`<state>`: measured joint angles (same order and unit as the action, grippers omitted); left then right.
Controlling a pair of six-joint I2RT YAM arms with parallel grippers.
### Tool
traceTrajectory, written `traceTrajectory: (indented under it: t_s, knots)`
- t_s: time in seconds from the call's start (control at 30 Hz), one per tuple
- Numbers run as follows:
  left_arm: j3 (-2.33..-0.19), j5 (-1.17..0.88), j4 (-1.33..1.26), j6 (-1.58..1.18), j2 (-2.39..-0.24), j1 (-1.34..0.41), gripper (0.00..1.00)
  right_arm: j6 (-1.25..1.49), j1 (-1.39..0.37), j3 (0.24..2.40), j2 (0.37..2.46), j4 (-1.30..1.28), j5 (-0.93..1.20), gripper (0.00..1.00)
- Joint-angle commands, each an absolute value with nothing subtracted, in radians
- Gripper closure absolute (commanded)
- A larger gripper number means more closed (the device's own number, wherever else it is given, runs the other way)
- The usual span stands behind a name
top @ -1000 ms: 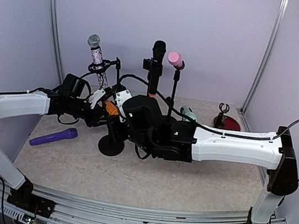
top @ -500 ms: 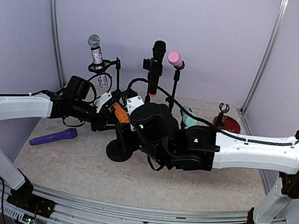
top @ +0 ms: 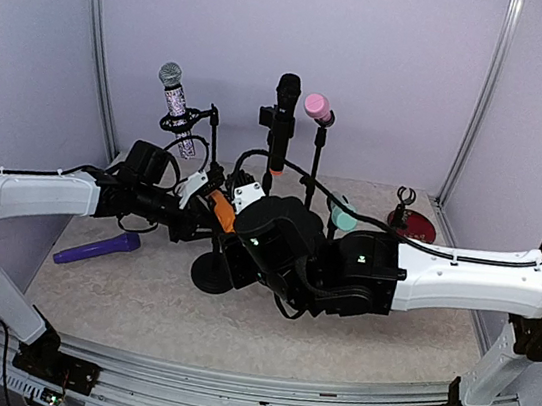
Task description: Remove the microphone from the stand
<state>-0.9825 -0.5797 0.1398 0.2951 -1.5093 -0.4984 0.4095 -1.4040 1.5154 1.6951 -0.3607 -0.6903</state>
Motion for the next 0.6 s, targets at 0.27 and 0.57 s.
traceTrajectory:
  t_s: [0.27,0.57]
  knots:
    - [-0.957,-0.274,0.162,0.265,-1.579,-0.370,1.00,0.452,-1.543,1.521,1.479,-0.575,-0.673,1.00]
    - [-1.024,-0.464,0.323,0.379,-1.523,-0.375,0.07,0.483,-1.548,1.559,1.480,-0.662,-0.645,1.00]
